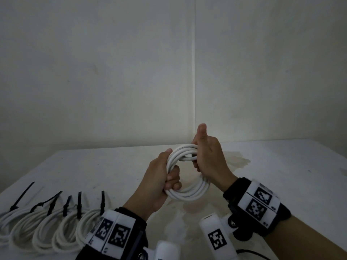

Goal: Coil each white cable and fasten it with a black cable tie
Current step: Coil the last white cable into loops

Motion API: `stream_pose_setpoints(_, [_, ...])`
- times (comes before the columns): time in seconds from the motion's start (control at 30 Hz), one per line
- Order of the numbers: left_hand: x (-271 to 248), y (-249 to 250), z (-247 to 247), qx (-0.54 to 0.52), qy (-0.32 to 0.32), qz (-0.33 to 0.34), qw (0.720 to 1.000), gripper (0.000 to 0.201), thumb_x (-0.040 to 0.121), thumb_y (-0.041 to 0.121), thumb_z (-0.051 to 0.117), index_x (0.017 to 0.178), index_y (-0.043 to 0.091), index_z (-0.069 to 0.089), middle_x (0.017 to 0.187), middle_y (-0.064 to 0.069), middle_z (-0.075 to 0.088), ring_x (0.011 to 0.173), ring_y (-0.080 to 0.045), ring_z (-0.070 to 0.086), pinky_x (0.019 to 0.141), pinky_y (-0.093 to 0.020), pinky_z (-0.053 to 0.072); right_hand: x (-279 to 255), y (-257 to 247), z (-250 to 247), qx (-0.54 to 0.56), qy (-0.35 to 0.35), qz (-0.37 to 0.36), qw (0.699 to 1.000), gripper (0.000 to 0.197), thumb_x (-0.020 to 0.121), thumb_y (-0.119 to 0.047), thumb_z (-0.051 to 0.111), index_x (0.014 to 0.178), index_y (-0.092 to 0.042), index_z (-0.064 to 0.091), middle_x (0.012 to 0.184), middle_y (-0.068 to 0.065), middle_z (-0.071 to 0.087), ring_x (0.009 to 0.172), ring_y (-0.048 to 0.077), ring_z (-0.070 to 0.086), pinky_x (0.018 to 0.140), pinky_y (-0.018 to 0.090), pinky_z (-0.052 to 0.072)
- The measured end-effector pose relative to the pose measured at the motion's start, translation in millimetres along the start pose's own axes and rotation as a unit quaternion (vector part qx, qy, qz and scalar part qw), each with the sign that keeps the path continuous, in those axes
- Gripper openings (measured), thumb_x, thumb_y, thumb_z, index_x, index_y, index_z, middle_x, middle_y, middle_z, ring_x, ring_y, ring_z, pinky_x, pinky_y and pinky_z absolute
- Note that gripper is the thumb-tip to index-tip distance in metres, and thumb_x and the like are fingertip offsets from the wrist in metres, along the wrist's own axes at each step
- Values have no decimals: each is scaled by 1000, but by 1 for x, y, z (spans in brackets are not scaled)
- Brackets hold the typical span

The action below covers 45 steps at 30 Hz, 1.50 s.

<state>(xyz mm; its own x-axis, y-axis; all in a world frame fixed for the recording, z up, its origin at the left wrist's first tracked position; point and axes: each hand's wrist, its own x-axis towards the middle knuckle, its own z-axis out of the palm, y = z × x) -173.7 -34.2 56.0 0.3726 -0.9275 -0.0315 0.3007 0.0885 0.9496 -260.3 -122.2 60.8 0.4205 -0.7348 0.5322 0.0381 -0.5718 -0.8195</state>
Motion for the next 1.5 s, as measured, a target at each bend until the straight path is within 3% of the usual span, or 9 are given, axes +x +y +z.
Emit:
stream_pose_setpoints(0.17, [1,-5,-1,-53,21,7,998,34,99,27,32,75,10,50,35,3,25,28,-7,20,34,-17,29,-1,6,0,93,-27,37,995,67,78,-64,21,63,-4,47,47,8,42,34,9,40,37,18,34])
stream_pose_setpoints(0.37, [4,-10,0,-137,24,6,990,40,99,30,32,75,7,55,33,4,24,25,-5,19,32,-13,28,-12,14,-6,50,-83,-51,994,22,80,-46,59,88,-27,53,63,-17,60,54,0,55,53,12,42])
stream_pose_setpoints(0.43, [4,-9,0,-143,3,-7,990,41,98,31,33,76,7,57,33,4,24,25,-5,19,32,-13,29,-10,14,-9,14,-84,-78,993,13,84,-40,57,83,-26,55,59,-19,58,51,1,51,51,12,39])
stream_pose_setpoints(0.63, [3,-10,-2,-68,-20,22,997,42,99,33,29,90,7,62,38,3,30,32,-8,28,43,-21,42,-3,14,-9,-49,-41,-96,993,51,82,-49,43,69,0,49,52,-4,37,49,8,34,48,17,28])
stream_pose_setpoints(0.77, [-3,-8,-6,107,-4,104,989,54,86,51,29,93,9,62,47,0,45,40,-11,46,49,-25,50,-2,12,-10,-60,-68,-78,993,49,80,-52,40,67,-6,47,56,3,41,50,9,36,50,19,30])
stream_pose_setpoints(1.0, [0,-12,-7,284,48,259,922,26,80,49,38,83,29,54,46,11,53,41,-5,54,43,-16,42,5,6,-11,-76,-90,-70,991,44,77,-56,37,64,-15,47,54,-2,42,52,9,40,52,20,32])
stream_pose_setpoints(1.2, [8,-16,-7,294,58,236,925,23,92,39,40,78,25,53,44,6,51,43,-6,57,43,-12,37,8,12,-14,-111,-118,-24,986,48,74,-62,33,67,-18,50,57,-4,46,55,9,42,57,22,34])
stream_pose_setpoints(1.37, [10,-21,-3,276,51,238,930,35,80,47,47,85,14,58,45,10,53,42,-7,54,44,-16,40,4,14,-20,-60,-130,-4,990,61,74,-63,33,76,-6,54,60,2,46,51,9,40,56,31,37])
stream_pose_setpoints(1.5, [11,-28,-5,215,107,246,939,28,88,40,45,80,17,59,44,7,48,42,-8,51,43,-18,40,-10,16,-17,66,-128,33,989,37,78,-54,37,90,-25,56,71,-4,52,54,7,46,55,18,40])
